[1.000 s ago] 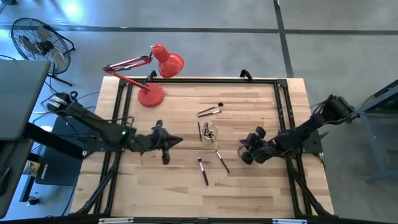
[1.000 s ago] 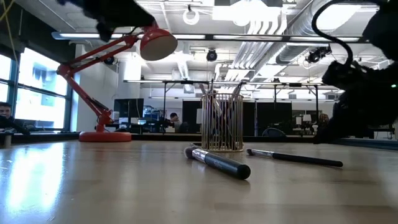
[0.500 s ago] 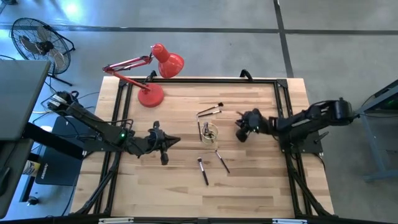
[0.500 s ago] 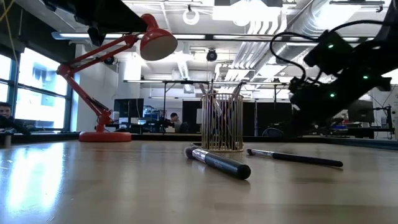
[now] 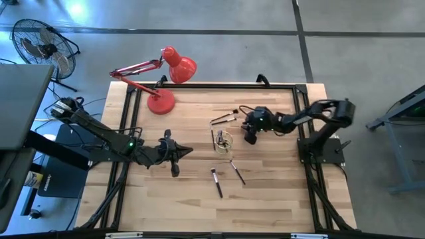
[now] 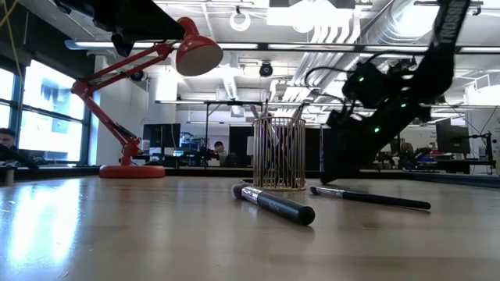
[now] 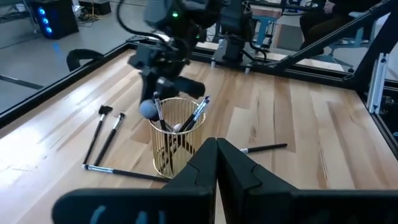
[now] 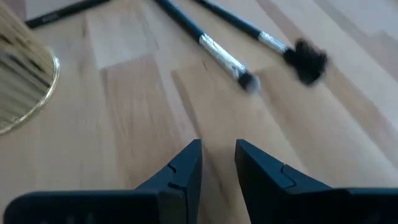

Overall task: Put items in baskets/containers
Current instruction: Put the eyeshadow brush into the wire organizer

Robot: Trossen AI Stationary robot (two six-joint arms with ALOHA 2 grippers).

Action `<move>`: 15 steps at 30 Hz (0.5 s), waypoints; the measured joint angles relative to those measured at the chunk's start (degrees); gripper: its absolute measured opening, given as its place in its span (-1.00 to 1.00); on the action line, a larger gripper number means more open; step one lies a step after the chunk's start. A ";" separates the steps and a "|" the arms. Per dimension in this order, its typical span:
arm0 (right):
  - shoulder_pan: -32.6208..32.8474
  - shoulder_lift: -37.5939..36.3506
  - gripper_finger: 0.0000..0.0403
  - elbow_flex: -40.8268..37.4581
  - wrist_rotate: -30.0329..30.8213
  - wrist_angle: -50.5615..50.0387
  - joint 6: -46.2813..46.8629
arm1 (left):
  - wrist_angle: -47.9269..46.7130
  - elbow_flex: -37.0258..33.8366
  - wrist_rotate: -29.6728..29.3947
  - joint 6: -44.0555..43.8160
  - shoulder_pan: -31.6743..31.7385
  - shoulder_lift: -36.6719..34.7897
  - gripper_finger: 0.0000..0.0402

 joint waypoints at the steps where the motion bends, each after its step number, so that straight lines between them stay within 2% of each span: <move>1: -0.31 1.78 -0.54 1.28 -0.35 -0.19 -0.93 | -0.01 0.00 0.21 -0.09 0.00 0.00 -1.00; 6: -1.93 7.84 -0.54 5.21 -1.29 1.57 -4.33 | -0.02 0.02 2.62 -0.13 0.00 0.00 -1.00; 15: -4.01 8.90 -0.59 7.08 -2.19 1.19 -5.45 | -0.29 0.02 4.35 -0.13 0.00 0.00 -1.00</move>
